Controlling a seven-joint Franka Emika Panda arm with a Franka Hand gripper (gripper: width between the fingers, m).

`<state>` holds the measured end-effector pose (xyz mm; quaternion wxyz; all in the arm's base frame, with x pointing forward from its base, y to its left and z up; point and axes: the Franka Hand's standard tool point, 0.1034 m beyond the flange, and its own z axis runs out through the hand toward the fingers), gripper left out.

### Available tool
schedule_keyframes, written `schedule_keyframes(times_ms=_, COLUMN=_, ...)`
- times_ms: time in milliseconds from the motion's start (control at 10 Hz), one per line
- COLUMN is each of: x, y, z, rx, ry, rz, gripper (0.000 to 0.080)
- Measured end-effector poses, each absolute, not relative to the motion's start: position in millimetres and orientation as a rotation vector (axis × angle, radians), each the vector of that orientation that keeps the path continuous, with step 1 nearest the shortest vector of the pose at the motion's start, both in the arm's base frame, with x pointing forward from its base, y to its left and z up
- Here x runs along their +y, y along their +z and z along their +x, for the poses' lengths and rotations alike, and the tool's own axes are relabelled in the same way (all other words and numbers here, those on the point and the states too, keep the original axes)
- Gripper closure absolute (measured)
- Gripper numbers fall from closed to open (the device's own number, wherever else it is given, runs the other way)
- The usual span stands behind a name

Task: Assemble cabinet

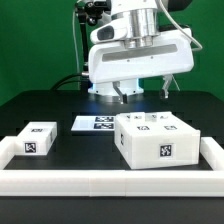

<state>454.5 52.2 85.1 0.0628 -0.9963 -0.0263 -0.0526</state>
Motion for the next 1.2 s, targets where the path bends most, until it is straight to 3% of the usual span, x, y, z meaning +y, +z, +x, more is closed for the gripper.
schedule_keyframes(times_ms=600, x=49, y=69.0, z=426, rx=-0.324, ry=-0.252, rz=-3.021, gripper=0.015)
schedule_keyframes(times_ms=1200, x=55, y=21.9, z=416, rx=-0.282, ry=-0.229, rz=-2.997, gripper=0.015)
